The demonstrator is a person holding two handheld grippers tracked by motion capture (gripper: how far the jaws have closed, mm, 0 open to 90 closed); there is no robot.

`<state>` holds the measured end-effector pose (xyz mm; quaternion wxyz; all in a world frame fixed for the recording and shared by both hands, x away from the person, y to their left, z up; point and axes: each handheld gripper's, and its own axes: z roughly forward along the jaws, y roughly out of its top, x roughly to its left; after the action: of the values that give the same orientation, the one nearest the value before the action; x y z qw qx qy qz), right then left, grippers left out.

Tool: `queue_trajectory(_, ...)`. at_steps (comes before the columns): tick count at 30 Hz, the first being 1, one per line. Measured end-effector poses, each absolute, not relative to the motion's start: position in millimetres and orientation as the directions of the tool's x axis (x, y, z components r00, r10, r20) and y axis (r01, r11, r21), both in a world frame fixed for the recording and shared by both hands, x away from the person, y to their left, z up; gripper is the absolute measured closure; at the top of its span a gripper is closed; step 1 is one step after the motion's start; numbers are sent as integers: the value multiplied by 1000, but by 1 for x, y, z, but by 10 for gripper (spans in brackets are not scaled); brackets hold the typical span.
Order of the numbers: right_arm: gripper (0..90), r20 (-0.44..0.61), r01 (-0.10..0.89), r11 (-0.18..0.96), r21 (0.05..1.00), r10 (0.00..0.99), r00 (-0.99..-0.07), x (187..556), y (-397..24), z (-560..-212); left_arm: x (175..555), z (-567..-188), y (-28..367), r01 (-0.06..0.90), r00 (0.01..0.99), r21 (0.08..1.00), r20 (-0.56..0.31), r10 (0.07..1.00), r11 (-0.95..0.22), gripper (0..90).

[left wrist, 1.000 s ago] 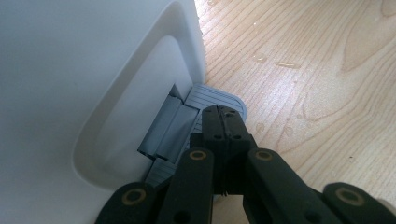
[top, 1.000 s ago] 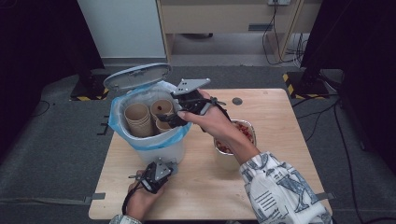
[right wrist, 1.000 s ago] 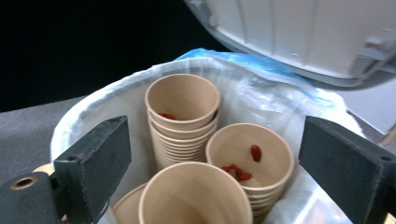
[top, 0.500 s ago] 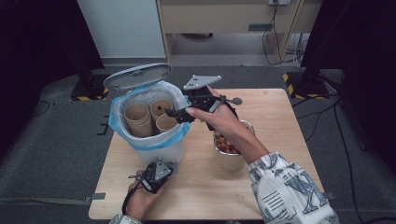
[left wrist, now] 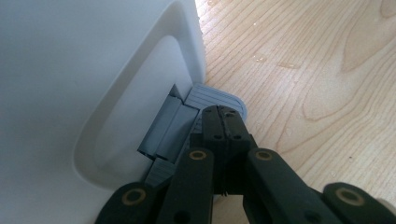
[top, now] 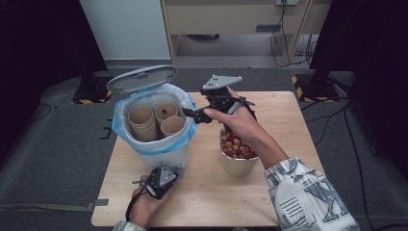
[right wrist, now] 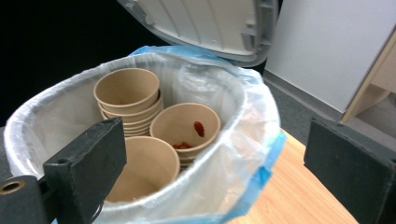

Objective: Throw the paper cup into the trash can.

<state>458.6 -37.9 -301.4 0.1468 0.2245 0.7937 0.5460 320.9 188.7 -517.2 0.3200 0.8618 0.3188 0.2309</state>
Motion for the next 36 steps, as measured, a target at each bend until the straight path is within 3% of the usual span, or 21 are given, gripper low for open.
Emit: queue_trajectory(36,62,-10,218,289,932,624,-782,468,-92,-300,321,-517,189,401,690,701,193,698,-590,898)
